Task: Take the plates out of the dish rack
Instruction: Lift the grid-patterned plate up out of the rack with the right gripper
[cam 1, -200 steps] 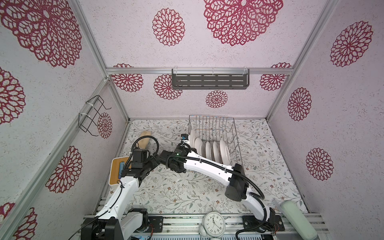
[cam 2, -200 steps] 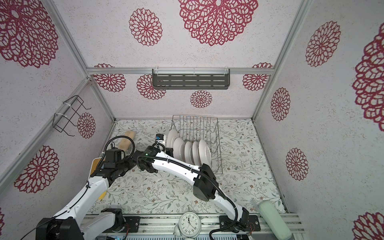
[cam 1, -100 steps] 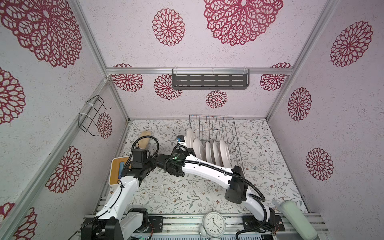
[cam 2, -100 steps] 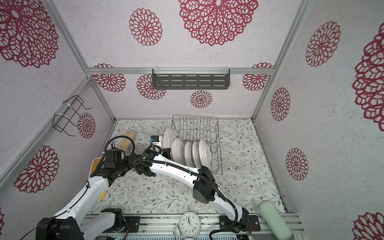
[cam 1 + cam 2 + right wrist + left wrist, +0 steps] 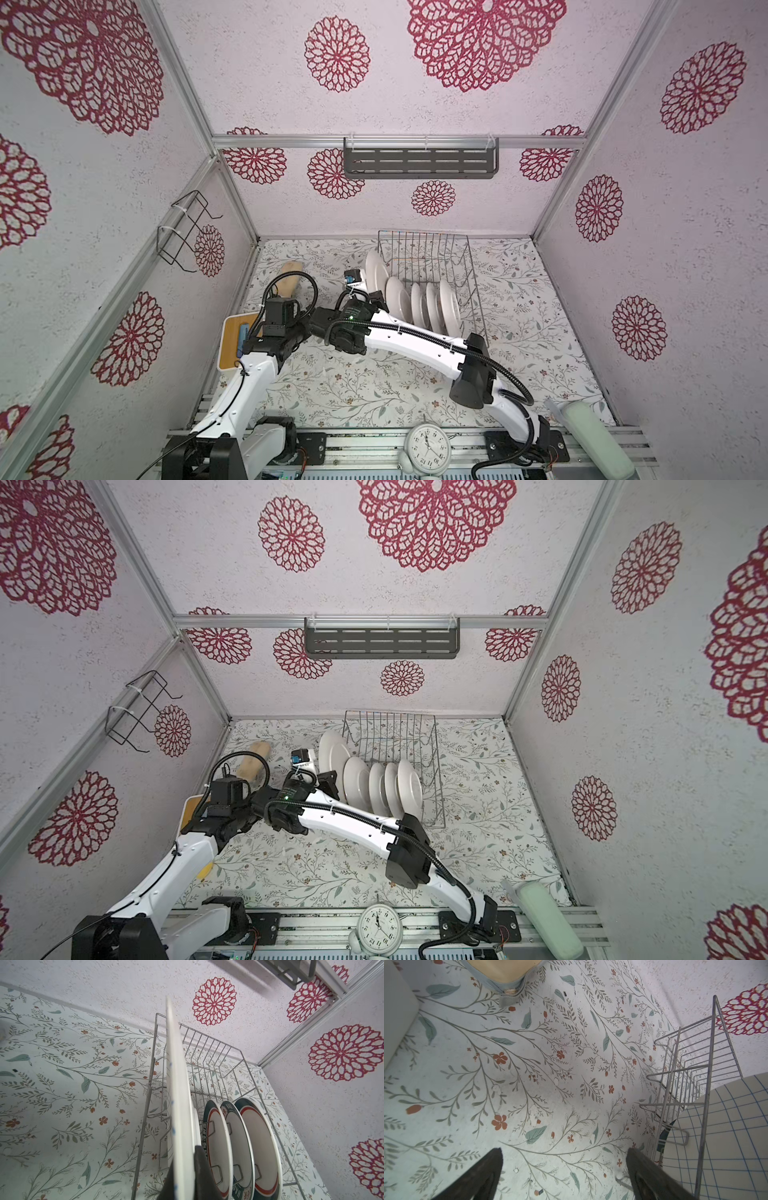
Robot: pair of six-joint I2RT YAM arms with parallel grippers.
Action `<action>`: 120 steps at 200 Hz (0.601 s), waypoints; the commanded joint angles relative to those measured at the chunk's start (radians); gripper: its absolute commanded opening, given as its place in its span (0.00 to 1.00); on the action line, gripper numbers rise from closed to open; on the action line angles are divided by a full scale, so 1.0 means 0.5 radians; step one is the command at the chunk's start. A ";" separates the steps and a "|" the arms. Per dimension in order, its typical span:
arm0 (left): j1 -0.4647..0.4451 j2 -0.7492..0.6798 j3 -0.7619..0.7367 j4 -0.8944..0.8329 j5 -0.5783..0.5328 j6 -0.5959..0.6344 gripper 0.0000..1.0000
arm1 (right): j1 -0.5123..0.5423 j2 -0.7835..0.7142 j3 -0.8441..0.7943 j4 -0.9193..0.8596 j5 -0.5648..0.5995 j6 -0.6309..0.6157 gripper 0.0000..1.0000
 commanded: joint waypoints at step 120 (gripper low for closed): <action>0.016 -0.010 0.067 0.003 0.001 0.009 0.97 | 0.108 -0.318 0.075 0.664 0.495 -0.821 0.00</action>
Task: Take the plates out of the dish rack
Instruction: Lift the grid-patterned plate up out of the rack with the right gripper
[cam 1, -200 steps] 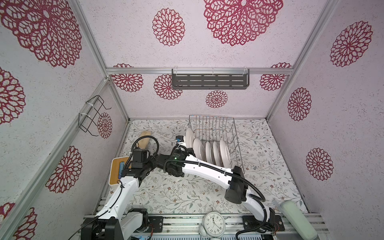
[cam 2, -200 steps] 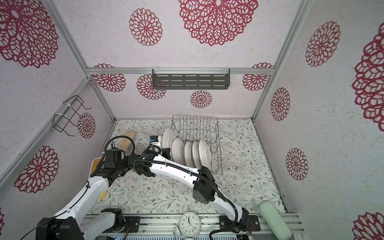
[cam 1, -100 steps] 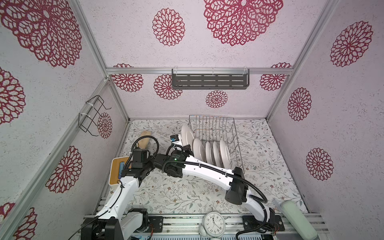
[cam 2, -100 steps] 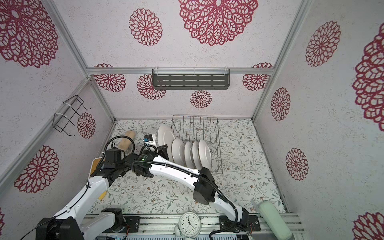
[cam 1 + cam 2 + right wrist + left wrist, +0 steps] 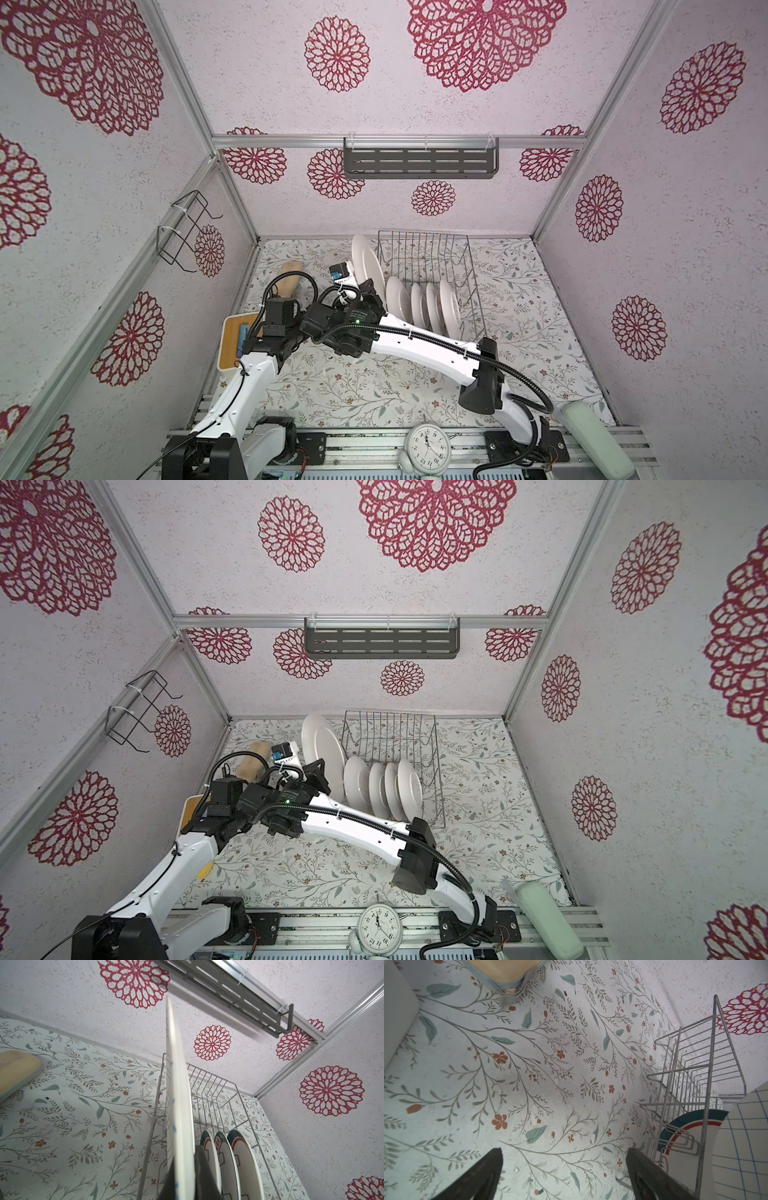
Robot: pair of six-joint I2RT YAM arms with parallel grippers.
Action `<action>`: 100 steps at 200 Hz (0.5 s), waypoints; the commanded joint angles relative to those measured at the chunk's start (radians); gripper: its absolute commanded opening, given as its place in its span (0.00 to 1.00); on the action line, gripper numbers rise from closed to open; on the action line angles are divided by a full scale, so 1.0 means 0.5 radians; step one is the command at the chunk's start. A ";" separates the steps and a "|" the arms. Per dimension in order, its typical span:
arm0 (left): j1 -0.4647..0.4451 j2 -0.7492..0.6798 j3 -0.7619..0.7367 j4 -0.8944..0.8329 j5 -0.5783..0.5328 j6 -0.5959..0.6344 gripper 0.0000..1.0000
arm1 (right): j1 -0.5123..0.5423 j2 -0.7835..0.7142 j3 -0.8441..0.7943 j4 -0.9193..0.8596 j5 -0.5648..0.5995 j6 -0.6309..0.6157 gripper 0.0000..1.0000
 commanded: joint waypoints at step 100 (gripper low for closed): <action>0.021 -0.143 0.156 -0.097 0.010 0.014 0.97 | 0.117 -0.435 -0.058 1.005 0.321 -0.844 0.00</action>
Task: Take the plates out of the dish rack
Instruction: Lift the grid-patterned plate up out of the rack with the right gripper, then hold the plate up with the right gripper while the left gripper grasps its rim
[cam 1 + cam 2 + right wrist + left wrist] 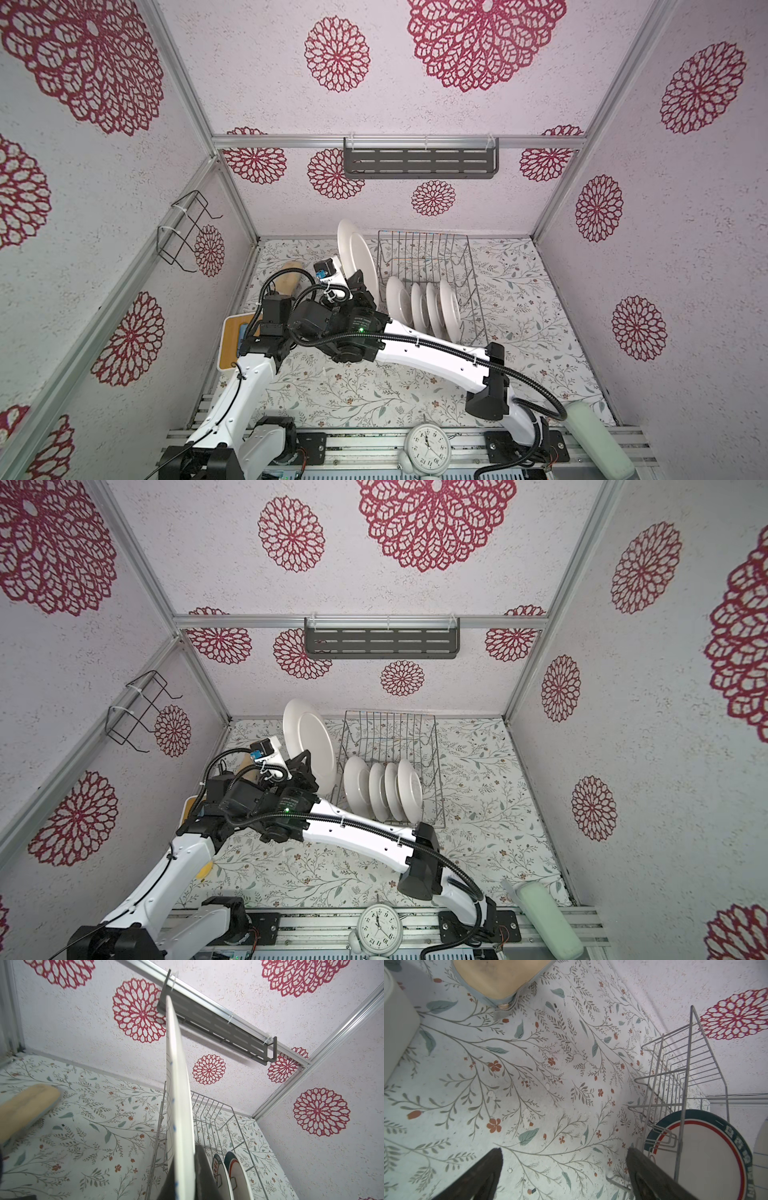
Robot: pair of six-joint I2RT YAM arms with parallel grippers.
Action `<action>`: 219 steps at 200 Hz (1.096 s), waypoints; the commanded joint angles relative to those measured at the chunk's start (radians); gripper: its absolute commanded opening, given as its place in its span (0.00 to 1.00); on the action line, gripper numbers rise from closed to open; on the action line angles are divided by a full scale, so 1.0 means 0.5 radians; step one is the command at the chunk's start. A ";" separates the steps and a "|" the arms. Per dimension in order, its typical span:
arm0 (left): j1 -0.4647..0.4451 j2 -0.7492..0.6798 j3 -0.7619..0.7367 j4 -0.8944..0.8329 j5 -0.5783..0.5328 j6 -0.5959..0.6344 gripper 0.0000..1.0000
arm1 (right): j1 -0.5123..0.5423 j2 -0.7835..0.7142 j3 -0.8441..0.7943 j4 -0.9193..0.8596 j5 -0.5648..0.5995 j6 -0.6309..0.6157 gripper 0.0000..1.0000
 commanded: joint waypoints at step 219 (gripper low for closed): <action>-0.287 -0.005 0.524 0.448 0.511 -0.545 0.99 | -1.401 -2.394 -2.973 2.291 -2.774 1.258 0.00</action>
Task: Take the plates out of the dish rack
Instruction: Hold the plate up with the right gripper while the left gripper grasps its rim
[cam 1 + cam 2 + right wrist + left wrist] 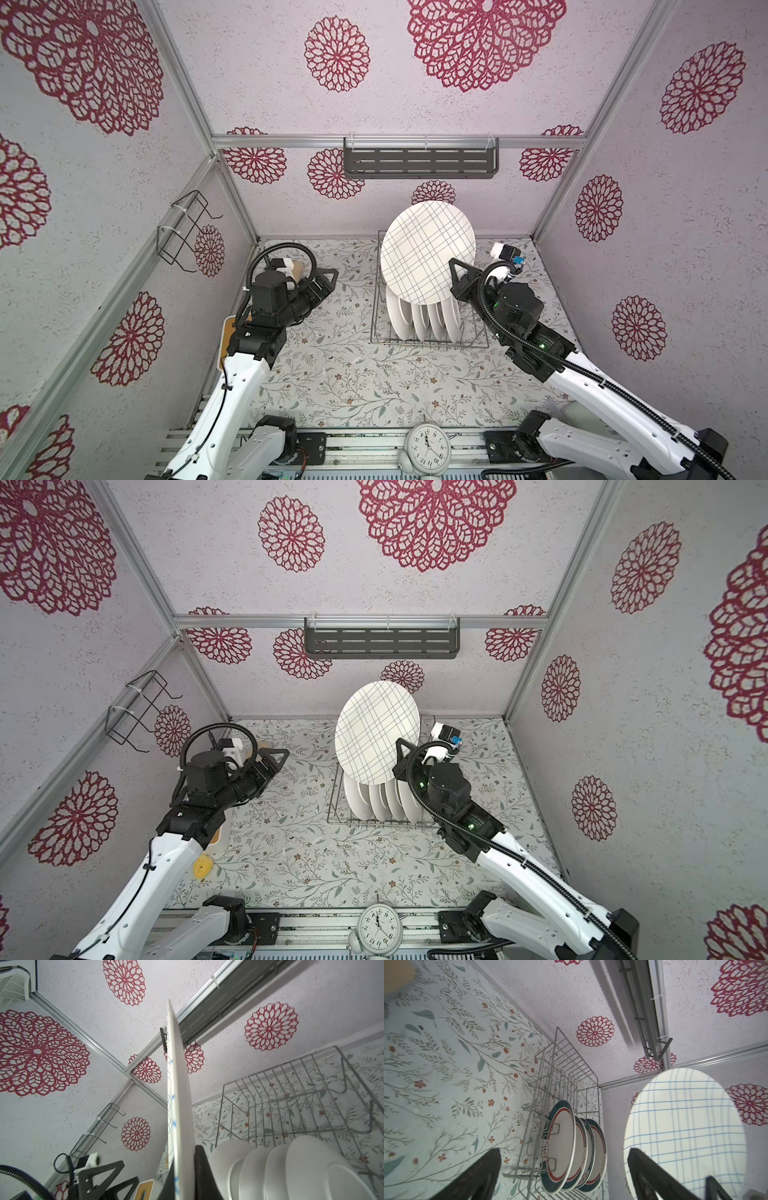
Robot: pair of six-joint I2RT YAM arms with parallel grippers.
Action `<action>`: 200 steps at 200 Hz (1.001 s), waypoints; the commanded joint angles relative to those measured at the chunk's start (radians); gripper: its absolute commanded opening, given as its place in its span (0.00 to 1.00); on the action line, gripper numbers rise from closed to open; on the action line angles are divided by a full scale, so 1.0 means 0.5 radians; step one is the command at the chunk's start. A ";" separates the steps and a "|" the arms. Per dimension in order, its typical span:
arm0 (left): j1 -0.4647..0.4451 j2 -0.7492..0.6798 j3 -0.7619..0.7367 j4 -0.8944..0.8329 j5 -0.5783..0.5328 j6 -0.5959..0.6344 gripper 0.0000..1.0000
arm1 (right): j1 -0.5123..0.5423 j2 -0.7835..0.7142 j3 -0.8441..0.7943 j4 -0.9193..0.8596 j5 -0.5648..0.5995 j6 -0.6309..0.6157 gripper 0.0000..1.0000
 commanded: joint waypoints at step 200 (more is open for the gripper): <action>-0.173 0.414 0.041 0.803 0.353 -0.261 0.40 | -0.338 0.390 -0.197 1.103 -1.177 0.862 0.00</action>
